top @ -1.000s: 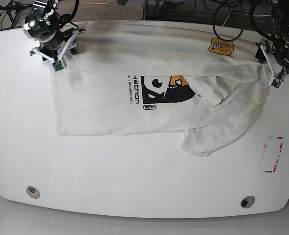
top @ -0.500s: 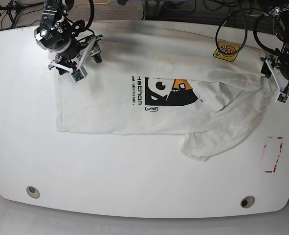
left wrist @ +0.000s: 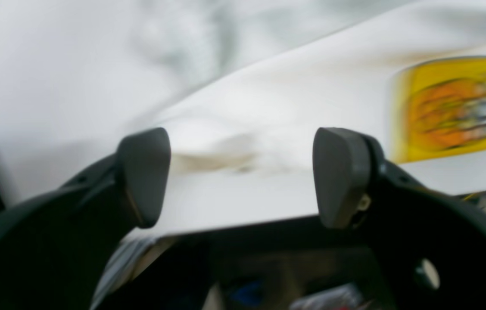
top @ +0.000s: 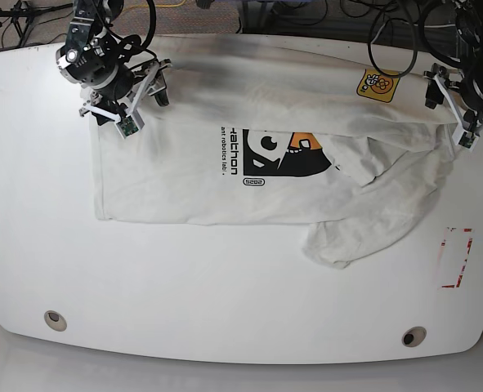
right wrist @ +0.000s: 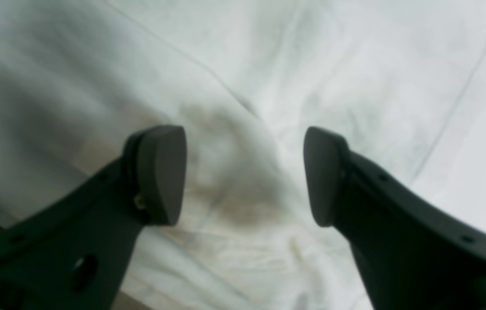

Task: Fold the T-shirt properly
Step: 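Move the left gripper down onto the shirt body beside the graphic, then pinch the shirt fabric with the left gripper and drag it outward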

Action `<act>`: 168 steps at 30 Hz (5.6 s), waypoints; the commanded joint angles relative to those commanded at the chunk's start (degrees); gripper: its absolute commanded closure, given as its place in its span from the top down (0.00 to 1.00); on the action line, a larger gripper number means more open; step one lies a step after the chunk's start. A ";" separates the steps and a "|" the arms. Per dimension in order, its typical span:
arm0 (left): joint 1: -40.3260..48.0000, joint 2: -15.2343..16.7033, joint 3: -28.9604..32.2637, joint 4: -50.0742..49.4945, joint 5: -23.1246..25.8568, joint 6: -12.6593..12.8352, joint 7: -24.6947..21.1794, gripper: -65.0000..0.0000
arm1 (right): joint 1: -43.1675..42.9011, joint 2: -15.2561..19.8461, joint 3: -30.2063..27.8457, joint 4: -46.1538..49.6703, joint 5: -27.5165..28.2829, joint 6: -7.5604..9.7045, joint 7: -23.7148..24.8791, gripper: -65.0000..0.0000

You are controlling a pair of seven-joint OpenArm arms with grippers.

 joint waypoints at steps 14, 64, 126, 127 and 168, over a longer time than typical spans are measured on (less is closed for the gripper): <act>-16.97 9.23 11.16 -8.18 5.01 0.00 -0.09 0.70 | 1.23 -1.23 -0.09 -0.18 -0.26 0.00 0.09 0.63; -17.14 7.82 22.86 -20.75 14.33 3.30 -5.80 0.09 | 1.85 -2.37 0.18 -0.18 -0.44 0.00 0.18 0.63; -19.78 8.00 24.09 -27.43 19.87 3.21 -12.92 0.56 | 1.76 -2.46 0.09 -0.18 -0.26 0.00 0.26 0.63; -19.69 8.00 24.09 -27.34 19.78 3.12 -12.92 0.54 | 1.76 -2.46 0.09 -0.18 -0.26 0.00 0.26 0.63; -21.80 8.09 25.67 -11.78 19.52 0.00 -8.44 0.00 | 2.11 -2.46 0.09 -0.18 -0.26 0.00 0.26 0.63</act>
